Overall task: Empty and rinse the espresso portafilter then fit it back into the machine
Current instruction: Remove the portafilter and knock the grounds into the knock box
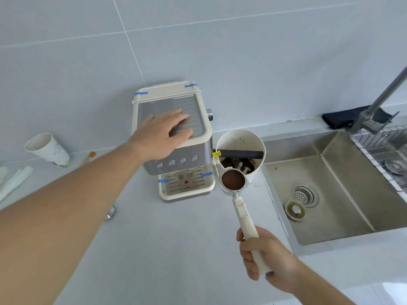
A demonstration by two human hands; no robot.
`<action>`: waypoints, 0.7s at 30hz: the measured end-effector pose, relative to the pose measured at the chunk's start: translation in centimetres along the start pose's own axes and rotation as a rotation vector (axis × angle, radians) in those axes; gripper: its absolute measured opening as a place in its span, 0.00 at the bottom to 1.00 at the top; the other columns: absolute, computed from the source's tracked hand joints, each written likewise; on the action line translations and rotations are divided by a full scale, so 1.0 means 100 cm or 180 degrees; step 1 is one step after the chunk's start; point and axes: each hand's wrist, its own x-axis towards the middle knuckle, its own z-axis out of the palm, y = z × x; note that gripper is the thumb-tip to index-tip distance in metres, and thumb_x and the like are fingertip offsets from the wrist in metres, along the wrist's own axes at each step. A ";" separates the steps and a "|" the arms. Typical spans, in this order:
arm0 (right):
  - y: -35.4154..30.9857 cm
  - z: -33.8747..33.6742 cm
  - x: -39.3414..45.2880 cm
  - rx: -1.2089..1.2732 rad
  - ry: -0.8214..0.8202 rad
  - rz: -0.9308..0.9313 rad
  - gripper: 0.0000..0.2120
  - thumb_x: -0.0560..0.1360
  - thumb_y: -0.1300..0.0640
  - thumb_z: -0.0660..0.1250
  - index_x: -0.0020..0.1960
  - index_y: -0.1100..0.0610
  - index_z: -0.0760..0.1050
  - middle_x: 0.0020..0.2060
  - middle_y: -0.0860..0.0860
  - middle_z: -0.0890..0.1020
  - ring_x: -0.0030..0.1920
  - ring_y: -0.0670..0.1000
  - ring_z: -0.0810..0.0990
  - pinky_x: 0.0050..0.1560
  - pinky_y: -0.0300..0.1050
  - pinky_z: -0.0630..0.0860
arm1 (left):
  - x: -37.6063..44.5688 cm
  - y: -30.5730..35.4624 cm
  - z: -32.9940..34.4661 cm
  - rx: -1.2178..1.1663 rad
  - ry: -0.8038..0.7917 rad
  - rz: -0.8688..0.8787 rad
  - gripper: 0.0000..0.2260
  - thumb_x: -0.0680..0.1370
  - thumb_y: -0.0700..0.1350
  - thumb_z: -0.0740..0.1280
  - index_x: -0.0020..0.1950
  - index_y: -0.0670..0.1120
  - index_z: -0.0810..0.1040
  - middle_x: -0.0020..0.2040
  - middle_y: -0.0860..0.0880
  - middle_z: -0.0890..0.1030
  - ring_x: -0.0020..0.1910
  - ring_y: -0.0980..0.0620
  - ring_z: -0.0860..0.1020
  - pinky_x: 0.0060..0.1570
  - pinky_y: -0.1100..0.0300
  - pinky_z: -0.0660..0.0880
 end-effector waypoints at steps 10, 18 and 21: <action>-0.047 -0.051 -0.012 0.0032 -0.0098 -0.0350 0.17 0.60 0.62 0.71 0.49 0.60 0.80 0.30 0.57 0.68 0.24 0.53 0.65 0.25 0.43 0.66 | 0.002 0.014 0.012 0.0288 0.0168 -0.0361 0.26 0.77 0.65 0.51 0.73 0.58 0.65 0.78 0.52 0.62 0.77 0.52 0.58 0.71 0.45 0.54; -0.080 -0.083 -0.001 -0.0002 -0.0045 -0.0647 0.24 0.60 0.64 0.75 0.56 0.62 0.80 0.32 0.57 0.72 0.25 0.55 0.70 0.24 0.45 0.70 | 0.000 0.014 0.011 0.0132 0.0381 -0.0547 0.29 0.74 0.69 0.53 0.73 0.61 0.66 0.78 0.56 0.63 0.77 0.55 0.57 0.74 0.47 0.53; -0.092 -0.089 0.012 -0.0013 -0.0001 -0.0683 0.25 0.63 0.65 0.74 0.60 0.62 0.77 0.32 0.57 0.72 0.24 0.53 0.69 0.23 0.43 0.68 | 0.003 0.011 0.012 0.0100 0.0425 -0.0577 0.31 0.72 0.71 0.52 0.73 0.61 0.66 0.78 0.57 0.63 0.77 0.56 0.58 0.74 0.47 0.54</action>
